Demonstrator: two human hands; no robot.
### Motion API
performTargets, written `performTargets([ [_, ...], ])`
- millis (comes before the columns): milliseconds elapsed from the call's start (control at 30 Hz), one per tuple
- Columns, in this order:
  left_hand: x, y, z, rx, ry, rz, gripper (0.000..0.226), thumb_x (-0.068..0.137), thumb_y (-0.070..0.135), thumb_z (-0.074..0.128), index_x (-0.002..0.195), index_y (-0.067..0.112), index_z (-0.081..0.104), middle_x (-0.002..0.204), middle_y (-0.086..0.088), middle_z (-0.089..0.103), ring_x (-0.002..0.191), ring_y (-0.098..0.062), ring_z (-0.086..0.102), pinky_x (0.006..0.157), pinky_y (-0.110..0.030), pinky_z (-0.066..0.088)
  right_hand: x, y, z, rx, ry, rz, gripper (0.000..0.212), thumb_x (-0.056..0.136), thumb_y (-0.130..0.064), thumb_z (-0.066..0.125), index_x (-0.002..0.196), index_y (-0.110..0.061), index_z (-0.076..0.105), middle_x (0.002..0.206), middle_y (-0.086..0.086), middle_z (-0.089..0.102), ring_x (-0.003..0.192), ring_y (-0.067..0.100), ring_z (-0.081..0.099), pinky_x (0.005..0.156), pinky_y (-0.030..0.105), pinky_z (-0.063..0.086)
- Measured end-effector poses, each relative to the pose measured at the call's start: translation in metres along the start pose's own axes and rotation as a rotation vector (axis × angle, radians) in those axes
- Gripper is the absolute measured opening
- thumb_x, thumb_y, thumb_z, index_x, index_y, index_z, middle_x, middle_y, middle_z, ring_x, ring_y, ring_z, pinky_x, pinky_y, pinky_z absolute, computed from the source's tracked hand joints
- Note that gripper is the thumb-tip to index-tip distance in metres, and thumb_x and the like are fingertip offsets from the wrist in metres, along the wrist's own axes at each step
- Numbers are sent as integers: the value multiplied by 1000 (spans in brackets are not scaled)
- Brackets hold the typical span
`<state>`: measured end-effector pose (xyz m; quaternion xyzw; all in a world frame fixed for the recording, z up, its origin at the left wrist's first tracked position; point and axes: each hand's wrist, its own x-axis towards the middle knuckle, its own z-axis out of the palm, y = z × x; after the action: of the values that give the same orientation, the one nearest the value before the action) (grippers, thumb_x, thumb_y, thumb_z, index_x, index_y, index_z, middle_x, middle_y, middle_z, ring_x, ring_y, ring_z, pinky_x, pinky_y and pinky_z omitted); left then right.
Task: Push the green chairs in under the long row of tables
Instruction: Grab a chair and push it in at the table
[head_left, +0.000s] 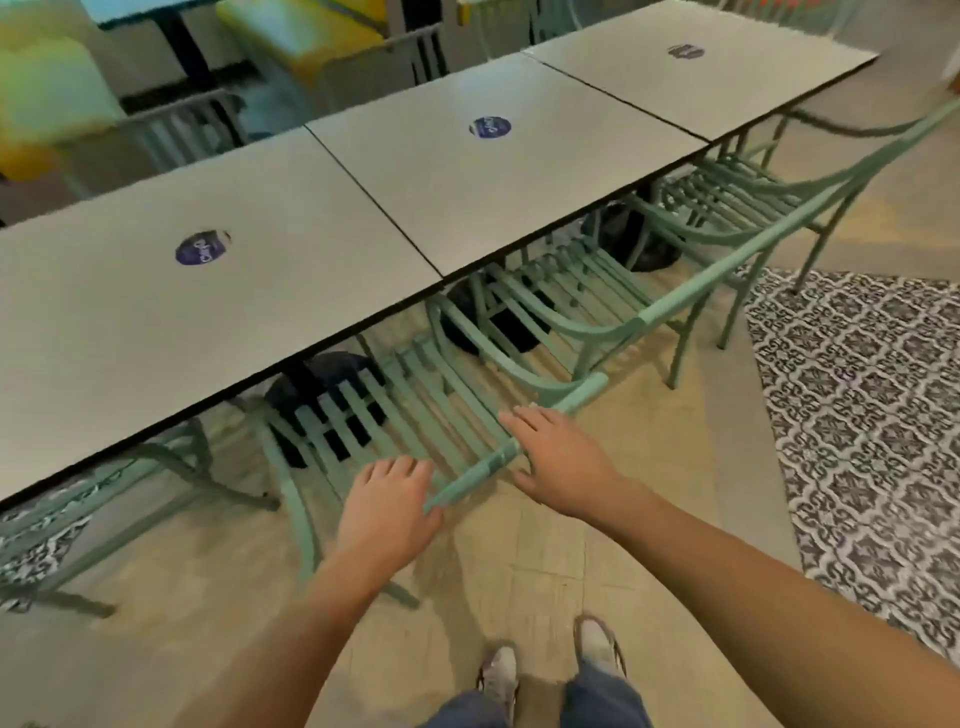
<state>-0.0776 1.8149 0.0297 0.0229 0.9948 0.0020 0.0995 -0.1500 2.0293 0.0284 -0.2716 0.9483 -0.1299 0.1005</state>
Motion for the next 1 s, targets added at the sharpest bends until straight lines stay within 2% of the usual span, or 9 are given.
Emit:
performTargets([
  [100,-1,-3,18,-43,-140,-178,60,92,59,42,141,24,42,136,2,51,126,-24,46,105,-37,34,31,34,10,-46,-148,-101,67,91,-46,52,148,-24,26,149,-3,35,139,19,27,116,44,22],
  [233,-9,-8,42,-175,-265,-385,62,92,58,45,143,25,35,135,1,51,114,-22,56,93,-37,46,57,69,19,-166,-283,-200,51,96,-49,42,142,-27,37,141,-4,43,137,18,30,118,47,14],
  [367,-10,1,58,-172,-313,-457,51,93,56,45,136,27,40,123,1,56,104,-24,60,84,-40,51,76,91,19,-214,-328,-248,44,100,-49,32,139,-32,42,138,-8,49,133,17,38,117,44,13],
  [567,-10,0,67,-140,-298,-442,33,98,48,41,120,24,47,112,1,60,96,-24,62,77,-40,52,81,94,24,-231,-316,-272,45,98,-54,30,137,-38,44,131,-14,55,126,15,44,113,40,17],
  [767,-17,-5,70,-93,-201,-391,34,99,48,39,120,22,47,108,1,63,94,-25,62,73,-38,48,81,88,25,-247,-287,-252,42,98,-53,32,135,-40,46,126,-15,57,120,16,46,113,41,21],
  [1000,-54,-43,78,-161,-156,-396,22,96,50,42,101,29,47,99,7,62,86,-17,61,72,-35,48,68,42,43,-187,-268,-240,42,97,-53,35,133,-39,50,121,-15,60,116,17,48,112,43,22],
])
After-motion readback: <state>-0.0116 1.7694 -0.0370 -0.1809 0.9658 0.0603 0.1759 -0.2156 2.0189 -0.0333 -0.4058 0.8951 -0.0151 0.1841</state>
